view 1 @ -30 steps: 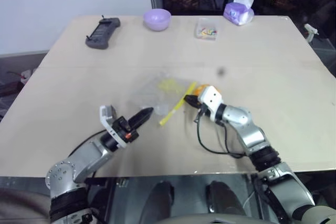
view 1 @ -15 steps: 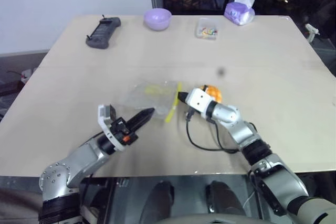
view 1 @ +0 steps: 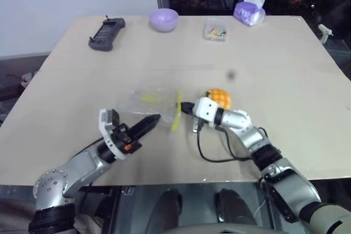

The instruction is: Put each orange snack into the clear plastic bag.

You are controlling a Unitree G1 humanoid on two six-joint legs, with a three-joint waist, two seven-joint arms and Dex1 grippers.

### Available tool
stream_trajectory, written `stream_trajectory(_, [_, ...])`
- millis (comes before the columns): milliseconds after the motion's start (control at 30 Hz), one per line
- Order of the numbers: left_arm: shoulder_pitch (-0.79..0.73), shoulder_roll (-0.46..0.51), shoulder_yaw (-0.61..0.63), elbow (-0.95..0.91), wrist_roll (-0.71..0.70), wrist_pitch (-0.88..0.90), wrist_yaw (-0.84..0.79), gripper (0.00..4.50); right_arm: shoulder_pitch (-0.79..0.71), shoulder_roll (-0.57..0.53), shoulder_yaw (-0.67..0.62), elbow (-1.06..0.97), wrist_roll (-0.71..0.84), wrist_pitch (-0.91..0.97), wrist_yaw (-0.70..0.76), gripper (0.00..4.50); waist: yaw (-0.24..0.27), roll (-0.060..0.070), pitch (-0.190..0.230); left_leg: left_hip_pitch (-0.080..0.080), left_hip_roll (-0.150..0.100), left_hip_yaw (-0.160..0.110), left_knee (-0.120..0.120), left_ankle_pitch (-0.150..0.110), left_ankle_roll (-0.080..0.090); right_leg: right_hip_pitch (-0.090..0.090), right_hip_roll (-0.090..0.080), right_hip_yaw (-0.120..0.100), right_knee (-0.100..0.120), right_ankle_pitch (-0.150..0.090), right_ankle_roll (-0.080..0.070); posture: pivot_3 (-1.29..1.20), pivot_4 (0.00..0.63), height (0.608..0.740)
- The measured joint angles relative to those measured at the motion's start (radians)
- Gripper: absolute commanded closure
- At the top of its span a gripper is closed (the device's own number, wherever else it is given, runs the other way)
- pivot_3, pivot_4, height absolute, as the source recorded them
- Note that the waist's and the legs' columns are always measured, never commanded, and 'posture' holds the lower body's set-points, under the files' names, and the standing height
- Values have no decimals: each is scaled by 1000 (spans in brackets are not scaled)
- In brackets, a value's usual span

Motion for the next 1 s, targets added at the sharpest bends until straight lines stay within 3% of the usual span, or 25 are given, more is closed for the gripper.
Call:
stream_trajectory(67, [0,9,-4,0,0,0,-5,4500,-8,5,0,16,-8,-16,-5,3727,0,0,0,0,0,0,-1,0,0,0,0,0,-1,0,0,0,150,740])
stream_trajectory(200, [0,16,-13,0,0,-1,-11,4500,-9,15,0,42,-20,-47,-21,1844,0,0,0,0,0,0,-1,0,0,0,0,0,-2,0,0,0,150,740])
stream_trajectory(367, [0,23,-22,0,0,-3,-13,4500,-9,17,0,50,-28,-74,-42,111,0,0,0,0,0,0,-2,0,0,0,0,0,-2,0,0,0,150,740])
stream_trajectory(767, [0,35,-38,0,0,-11,-18,4500,-18,26,-3,53,-76,-96,-130,111,0,0,1,0,0,0,-2,0,0,0,0,0,-2,0,0,0,150,740])
stream_trajectory(867, [-1,34,-44,0,0,-14,-20,4500,-48,33,-12,55,-88,-108,-182,901,-1,0,1,0,0,0,-2,0,0,0,0,0,-2,0,0,0,150,740])
stream_trajectory(967, [-1,34,-56,0,1,-15,-21,4500,-68,42,-14,55,-92,-112,-207,2399,-1,0,1,0,0,0,-3,0,-1,0,0,0,-3,0,0,0,150,740])
stream_trajectory(1000, [-1,34,-63,0,1,-16,-24,4500,-70,45,-12,56,-98,-115,-213,3083,-1,0,1,0,0,0,-3,0,0,0,0,0,-3,0,0,0,150,740])
